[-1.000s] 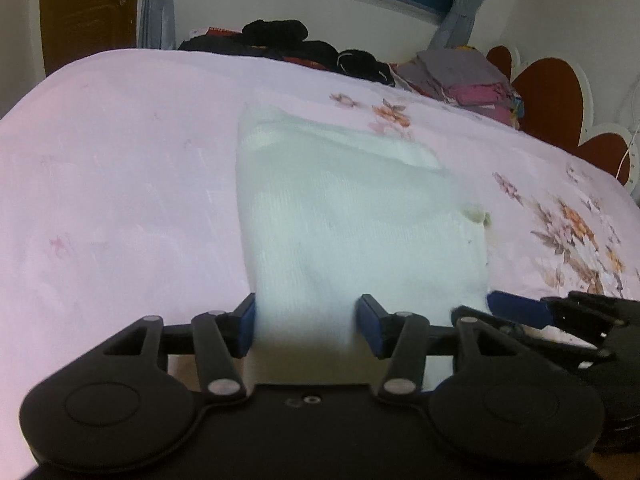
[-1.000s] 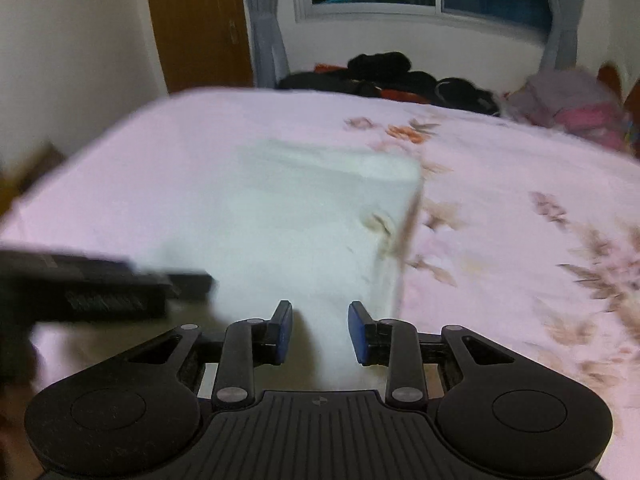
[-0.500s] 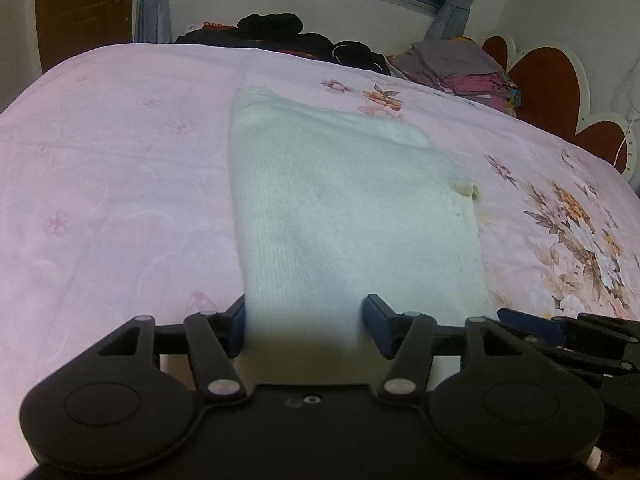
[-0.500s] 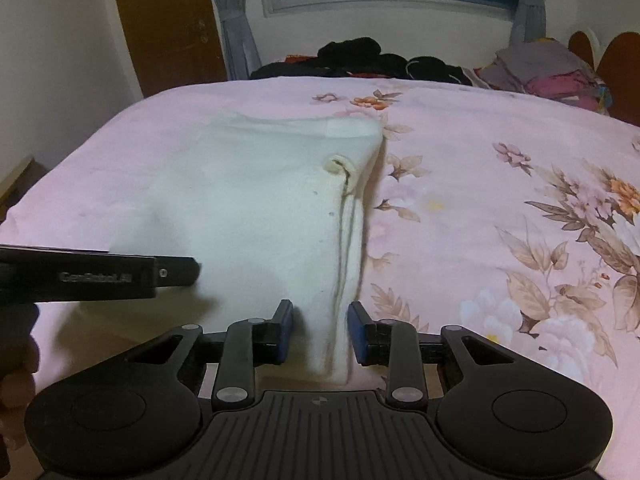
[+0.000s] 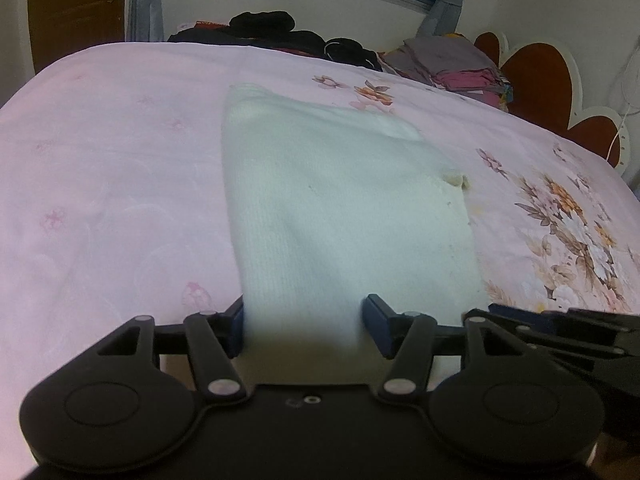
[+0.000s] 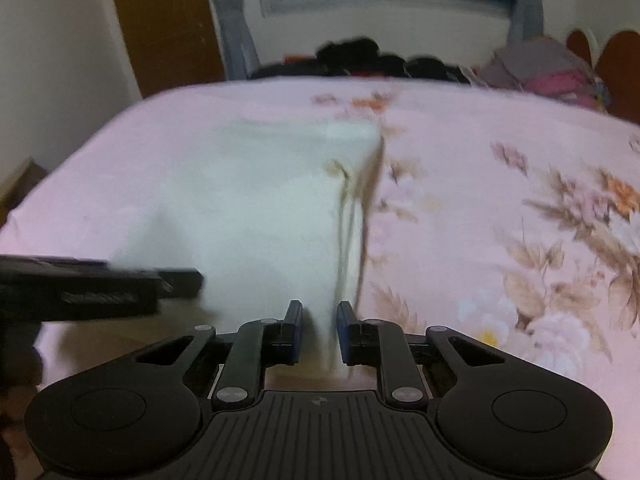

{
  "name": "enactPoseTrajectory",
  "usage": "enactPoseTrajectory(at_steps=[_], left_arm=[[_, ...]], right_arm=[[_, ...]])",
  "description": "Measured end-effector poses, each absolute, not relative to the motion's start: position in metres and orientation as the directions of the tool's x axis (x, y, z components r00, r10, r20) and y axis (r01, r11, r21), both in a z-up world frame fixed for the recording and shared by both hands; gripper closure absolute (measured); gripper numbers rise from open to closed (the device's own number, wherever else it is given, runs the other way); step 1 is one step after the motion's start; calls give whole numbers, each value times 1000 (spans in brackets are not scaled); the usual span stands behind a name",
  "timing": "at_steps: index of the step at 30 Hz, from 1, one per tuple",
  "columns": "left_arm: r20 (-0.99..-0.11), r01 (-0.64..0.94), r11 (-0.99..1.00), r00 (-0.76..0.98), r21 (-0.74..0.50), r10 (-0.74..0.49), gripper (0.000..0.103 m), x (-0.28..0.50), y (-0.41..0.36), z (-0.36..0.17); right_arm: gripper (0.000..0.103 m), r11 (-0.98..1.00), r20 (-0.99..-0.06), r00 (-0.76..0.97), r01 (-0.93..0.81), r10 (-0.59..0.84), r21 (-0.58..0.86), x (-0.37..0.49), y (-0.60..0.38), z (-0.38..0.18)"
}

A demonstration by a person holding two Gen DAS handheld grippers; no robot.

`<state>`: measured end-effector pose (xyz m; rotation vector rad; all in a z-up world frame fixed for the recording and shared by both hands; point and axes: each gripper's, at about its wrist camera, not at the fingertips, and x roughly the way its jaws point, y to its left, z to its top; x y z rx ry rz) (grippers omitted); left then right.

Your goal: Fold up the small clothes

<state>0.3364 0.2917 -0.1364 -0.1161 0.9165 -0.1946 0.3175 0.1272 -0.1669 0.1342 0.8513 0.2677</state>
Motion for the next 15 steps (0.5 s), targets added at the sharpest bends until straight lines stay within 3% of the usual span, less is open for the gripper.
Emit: enactPoseTrajectory(at_steps=[4,5,9,15], left_arm=[[-776,121,976,592,-182,-218,46,336,292,-137],[-776,121,976,592,-181,-218,46,336,292,-137],[-775,132,974,590,-185,-227,46,334,292,-133],[-777,157,970,582,-183,-241,35,330,287,-136]], right_arm=[[85,953,-727,616,-204,304,225,317,132,-166],[97,952,-728,615,-217,304,214,316,135,-165],[99,959,-720,637,-231,275,162,315,131,-158],[102,967,-754,617,-234,225,96,307,123,-172]])
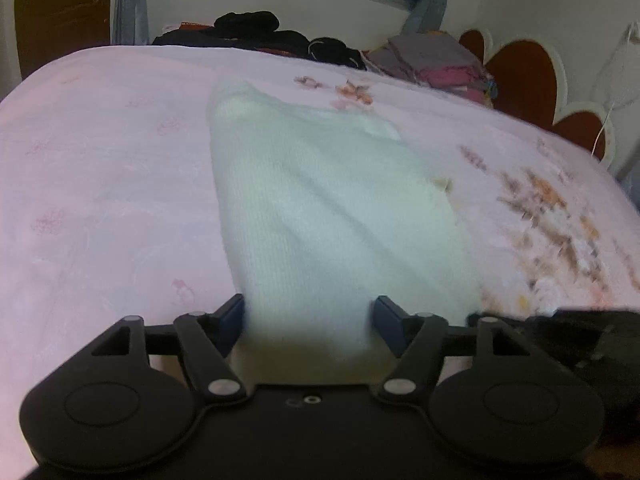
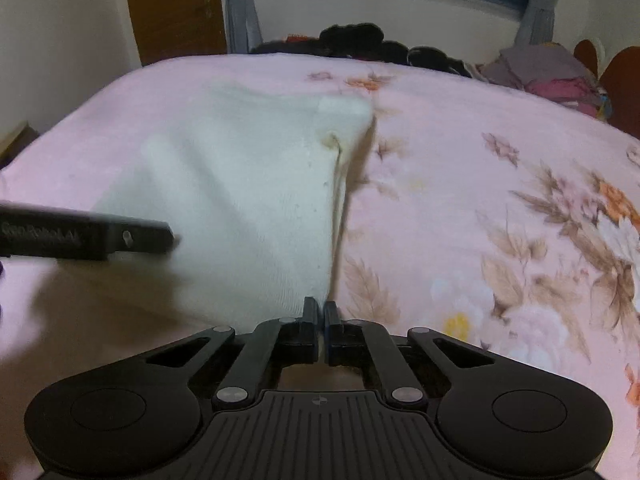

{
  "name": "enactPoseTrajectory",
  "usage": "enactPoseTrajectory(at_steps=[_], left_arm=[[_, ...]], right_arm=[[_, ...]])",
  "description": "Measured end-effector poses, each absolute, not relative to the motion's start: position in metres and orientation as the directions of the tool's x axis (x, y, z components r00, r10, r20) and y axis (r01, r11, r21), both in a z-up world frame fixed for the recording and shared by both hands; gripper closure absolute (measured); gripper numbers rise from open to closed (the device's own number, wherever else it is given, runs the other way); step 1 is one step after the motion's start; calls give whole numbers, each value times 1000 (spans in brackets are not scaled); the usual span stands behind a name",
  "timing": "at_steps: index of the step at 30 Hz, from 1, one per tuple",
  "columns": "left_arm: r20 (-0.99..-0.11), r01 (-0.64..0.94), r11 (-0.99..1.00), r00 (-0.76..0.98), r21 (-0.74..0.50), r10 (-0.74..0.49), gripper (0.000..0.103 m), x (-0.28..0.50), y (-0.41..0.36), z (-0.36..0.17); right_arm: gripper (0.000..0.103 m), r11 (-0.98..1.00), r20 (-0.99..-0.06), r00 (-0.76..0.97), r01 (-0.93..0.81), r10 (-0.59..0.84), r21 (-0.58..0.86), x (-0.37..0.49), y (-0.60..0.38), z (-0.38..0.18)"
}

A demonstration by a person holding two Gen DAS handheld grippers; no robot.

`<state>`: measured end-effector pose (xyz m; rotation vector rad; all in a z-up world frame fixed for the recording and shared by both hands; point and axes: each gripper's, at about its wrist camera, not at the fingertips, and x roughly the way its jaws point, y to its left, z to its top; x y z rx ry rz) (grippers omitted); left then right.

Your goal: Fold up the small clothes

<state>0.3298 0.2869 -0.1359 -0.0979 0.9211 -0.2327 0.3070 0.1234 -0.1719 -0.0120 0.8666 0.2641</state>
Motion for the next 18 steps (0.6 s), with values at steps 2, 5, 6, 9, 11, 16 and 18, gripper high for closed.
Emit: enactPoseTrajectory(at_steps=[2,5,6,9,11,16,18], left_arm=[[-784,150,971,573,-186,-239,35,330,289,-143],[-785,157,972,573,-176,-235,35,329,290,-141],[-785,157,972,574,-174,-233,35,329,290,-141],[-786,159,975,578,-155,-219,35,328,285,-141],[-784,159,976,583,-146,-212,35,326,284,-141],[-786,160,977,582,-140,-208,34,324,284,-140],[-787,158,978,583,-132,-201,32,324,284,-138]], right_arm=[[101,962,-761,602,-251,240,105,309,125,-170],[101,956,-749,605,-266,268,127,308,121,-160],[101,955,-737,615,-256,281,150,308,119,-155],[101,955,-674,678,-235,294,180,310,118,-139],[101,954,-667,683,-247,297,172,314,126,-138],[101,965,-729,642,-244,237,99,323,137,-170],[101,965,-734,639,-246,231,90,324,137,-170]])
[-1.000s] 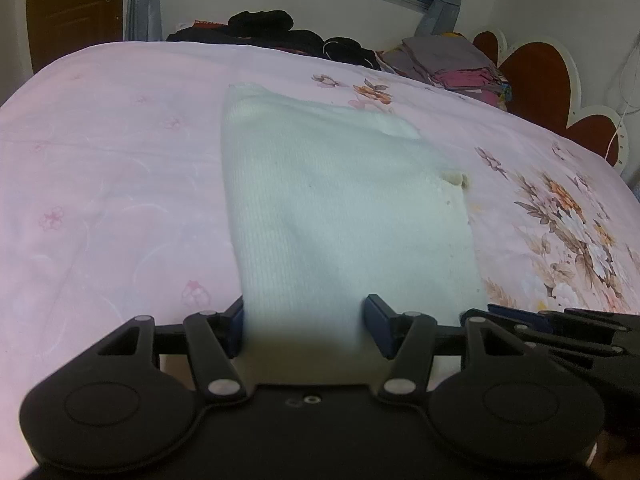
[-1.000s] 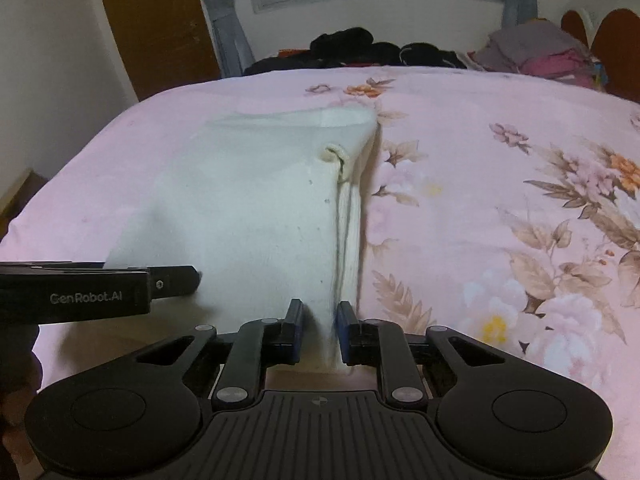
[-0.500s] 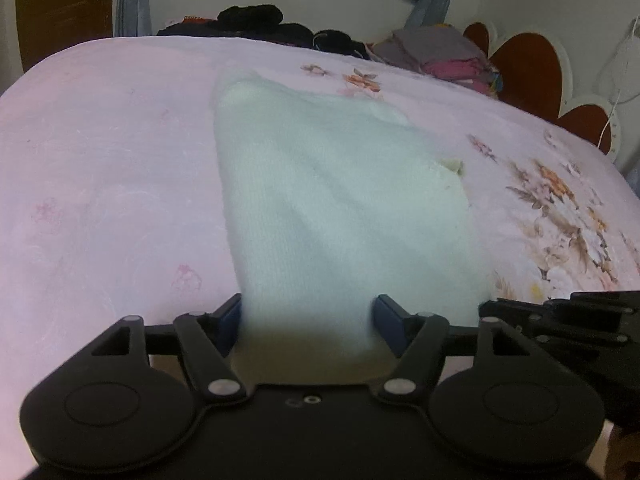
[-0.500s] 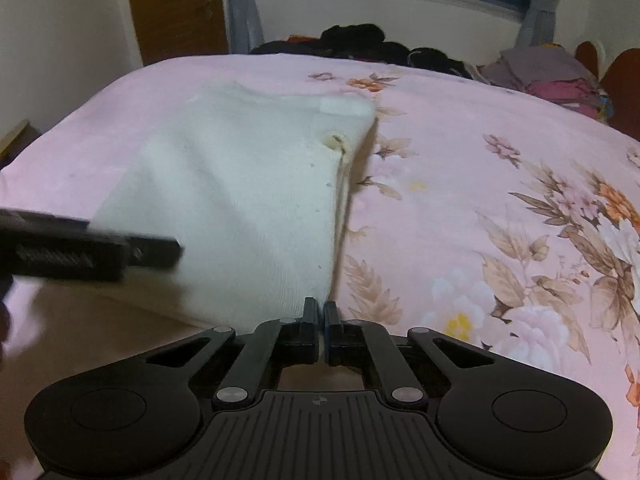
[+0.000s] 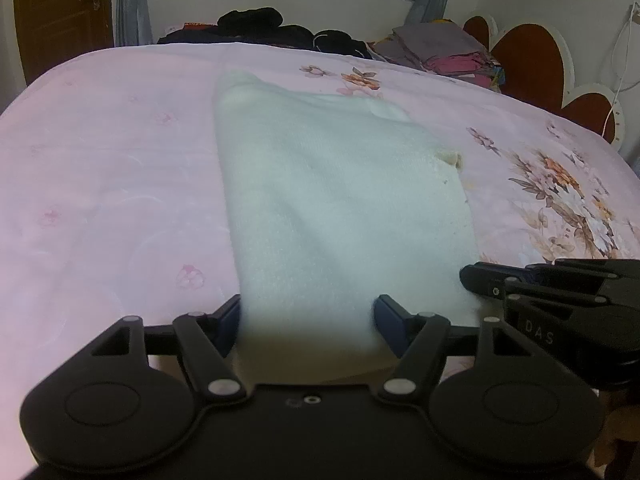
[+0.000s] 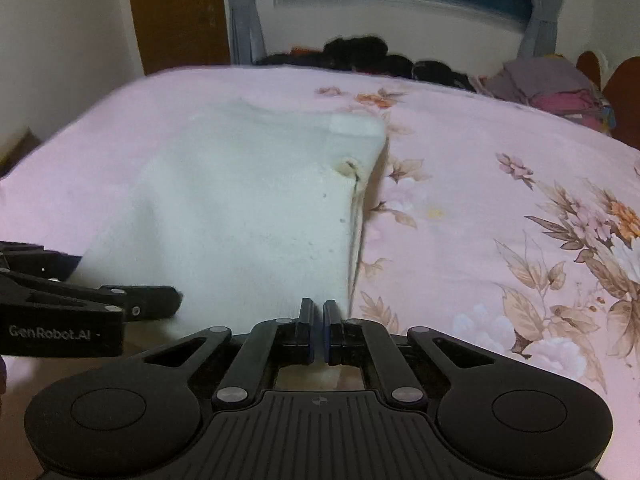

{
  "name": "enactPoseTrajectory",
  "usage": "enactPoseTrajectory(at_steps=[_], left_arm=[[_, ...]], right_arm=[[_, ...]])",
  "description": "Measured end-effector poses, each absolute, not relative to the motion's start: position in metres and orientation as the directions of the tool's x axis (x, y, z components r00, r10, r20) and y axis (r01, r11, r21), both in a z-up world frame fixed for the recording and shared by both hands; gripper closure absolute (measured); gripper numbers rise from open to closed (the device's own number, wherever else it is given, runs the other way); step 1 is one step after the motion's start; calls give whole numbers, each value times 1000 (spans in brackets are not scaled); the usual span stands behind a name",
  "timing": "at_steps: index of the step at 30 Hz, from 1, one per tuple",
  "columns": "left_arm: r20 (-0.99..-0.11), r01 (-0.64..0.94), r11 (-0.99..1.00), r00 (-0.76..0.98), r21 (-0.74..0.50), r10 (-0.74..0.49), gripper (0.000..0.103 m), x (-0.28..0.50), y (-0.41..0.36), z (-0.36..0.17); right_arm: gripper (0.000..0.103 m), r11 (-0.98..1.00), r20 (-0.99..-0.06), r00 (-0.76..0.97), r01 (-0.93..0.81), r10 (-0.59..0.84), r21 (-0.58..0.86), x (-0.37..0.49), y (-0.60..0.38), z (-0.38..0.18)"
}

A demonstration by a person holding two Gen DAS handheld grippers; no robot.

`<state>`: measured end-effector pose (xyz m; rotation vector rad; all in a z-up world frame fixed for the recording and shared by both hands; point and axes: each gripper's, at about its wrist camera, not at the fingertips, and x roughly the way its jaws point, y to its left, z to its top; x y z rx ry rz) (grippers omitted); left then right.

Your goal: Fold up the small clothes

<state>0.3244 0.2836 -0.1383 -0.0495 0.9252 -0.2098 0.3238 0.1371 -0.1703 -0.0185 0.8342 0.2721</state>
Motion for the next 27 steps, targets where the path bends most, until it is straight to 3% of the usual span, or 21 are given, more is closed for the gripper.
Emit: enactPoseTrajectory(at_steps=[3,8,13,22,24,25,26,27], left_arm=[[-785,146,983,593,-114,-180,25,323,283,-132],[-783,90,991,608,-99,-133,3,317,289,-113],[-784,47,994,612,-99,-107,0,304,293,-89],[-744,11,997,666,-70,-60,0,243,279,-32],[-730,3,999,682,-48,-37,0,219,270,-19],[-715,-3,999,699,-37,-25,0,204,265,-12],[-699,-7,999,715,-35,-20,0,193,262,-6],[-681,-19,999,732,-38,-12,0,177,259,0]], right_arm=[[101,968,-736,639,-235,224,90,324,137,-172],[102,970,-719,660,-227,218,86,322,135,-180],[101,969,-737,634,-213,234,124,318,133,-164],[97,948,-646,693,-221,319,230,236,96,-103],[64,940,-624,704,-229,340,254,207,83,-88],[17,939,-611,714,-227,341,259,195,78,-81],[2,940,-586,737,-221,336,260,181,72,-72],[2,939,-560,757,-229,337,256,165,67,-64]])
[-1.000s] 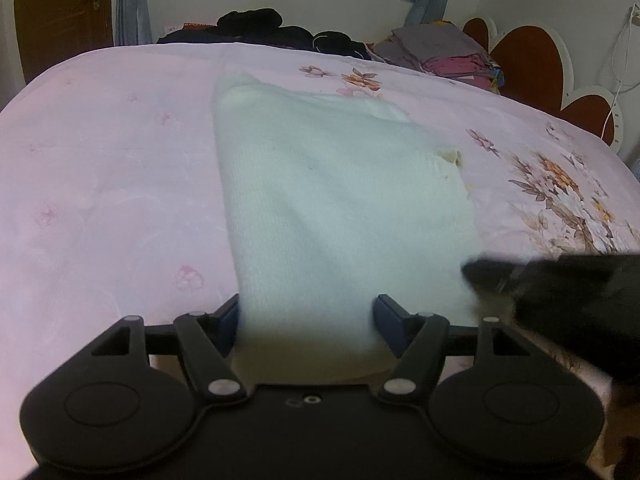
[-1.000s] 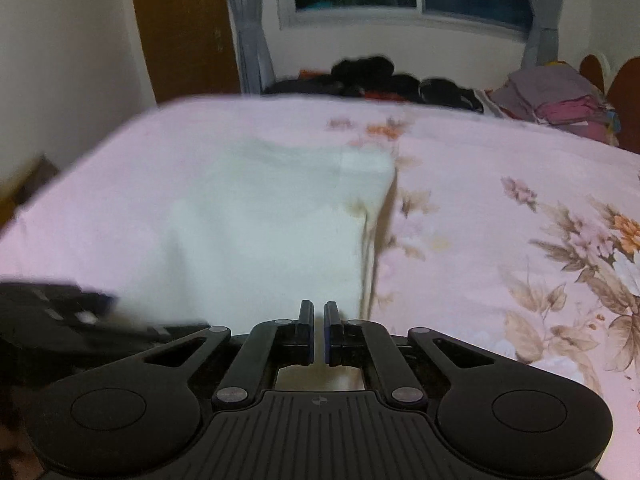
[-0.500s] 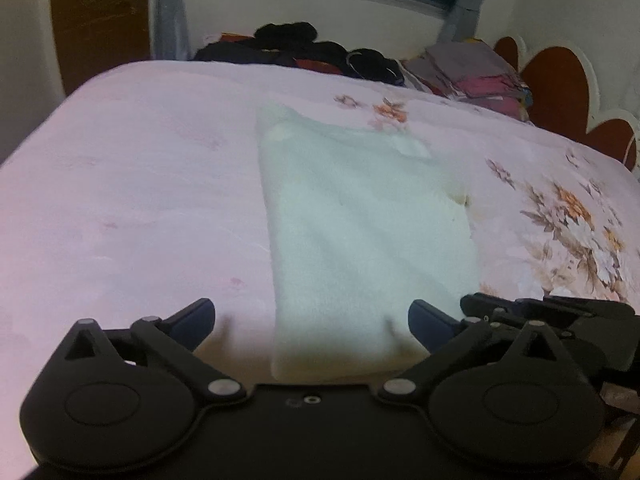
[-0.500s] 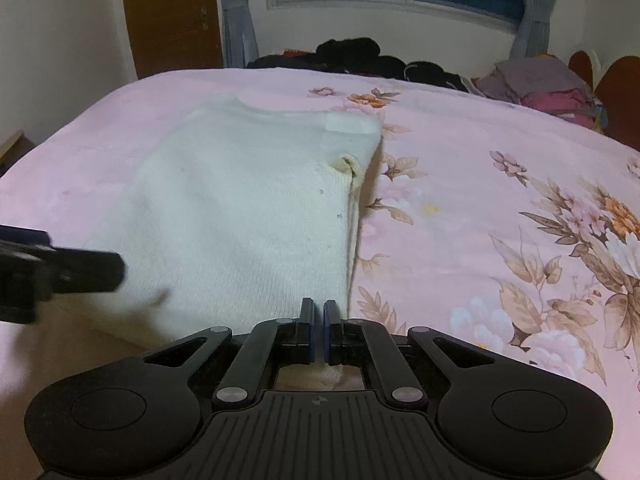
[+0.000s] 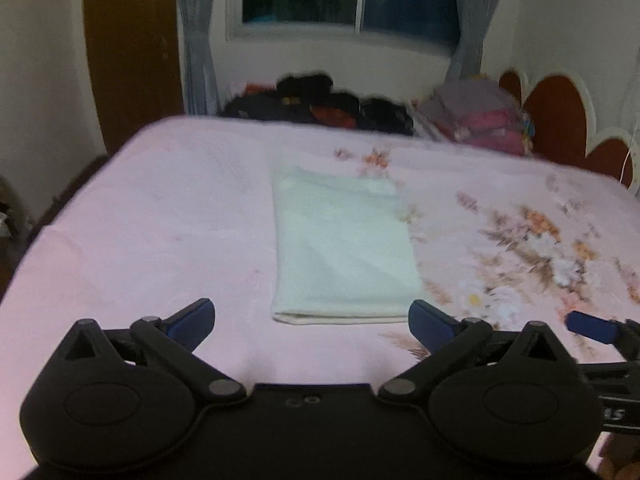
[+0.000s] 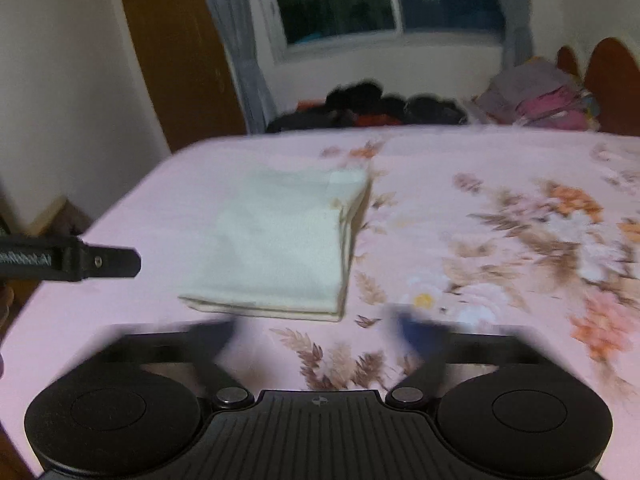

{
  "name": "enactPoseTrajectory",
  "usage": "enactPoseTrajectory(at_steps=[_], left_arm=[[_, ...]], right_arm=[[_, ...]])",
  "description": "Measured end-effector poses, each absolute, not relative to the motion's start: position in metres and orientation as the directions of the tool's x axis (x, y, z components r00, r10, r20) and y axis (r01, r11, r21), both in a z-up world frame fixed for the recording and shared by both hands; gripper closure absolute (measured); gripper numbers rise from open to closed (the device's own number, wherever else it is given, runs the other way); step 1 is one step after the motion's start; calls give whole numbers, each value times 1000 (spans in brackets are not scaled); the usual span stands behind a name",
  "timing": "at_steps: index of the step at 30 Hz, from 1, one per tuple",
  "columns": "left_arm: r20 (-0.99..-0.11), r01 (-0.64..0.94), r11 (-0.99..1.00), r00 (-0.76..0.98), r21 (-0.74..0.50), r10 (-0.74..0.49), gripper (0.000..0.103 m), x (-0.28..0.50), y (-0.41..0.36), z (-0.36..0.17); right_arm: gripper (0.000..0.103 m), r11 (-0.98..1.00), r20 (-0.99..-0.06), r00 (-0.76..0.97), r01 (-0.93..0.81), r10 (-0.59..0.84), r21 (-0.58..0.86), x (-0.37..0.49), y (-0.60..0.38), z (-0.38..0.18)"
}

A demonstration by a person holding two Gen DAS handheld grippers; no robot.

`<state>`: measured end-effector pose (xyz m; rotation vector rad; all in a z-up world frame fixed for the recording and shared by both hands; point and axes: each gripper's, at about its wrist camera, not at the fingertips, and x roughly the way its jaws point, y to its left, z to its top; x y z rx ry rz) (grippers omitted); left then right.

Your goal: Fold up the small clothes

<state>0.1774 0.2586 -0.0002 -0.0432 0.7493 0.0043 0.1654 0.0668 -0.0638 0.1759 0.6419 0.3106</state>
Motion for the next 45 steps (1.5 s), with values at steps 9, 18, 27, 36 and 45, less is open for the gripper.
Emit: enactPoseTrajectory(at_steps=[9,18,27,36,45], left_arm=[[-635,-113,994,769,-12,79,0,83,235,37],[-603,-138,990,792,-32,91,0,31,227,53],[-590,-147,989,800,-11,112,0,12,221,61],[-581,-165,986,802,4,137,0,6,223,65],[-577,-173,985,803,10,147,0,6,224,67]], right_arm=[[0,941,-494,816,-171,301,291,61,23,-3],[0,961,-470,847,-151,247,233,2,27,44],[0,964,-427,867,-195,256,180,-20,39,47],[0,963,-428,865,-203,261,177,-16,40,48],[0,960,-425,863,-213,273,185,-11,41,47]])
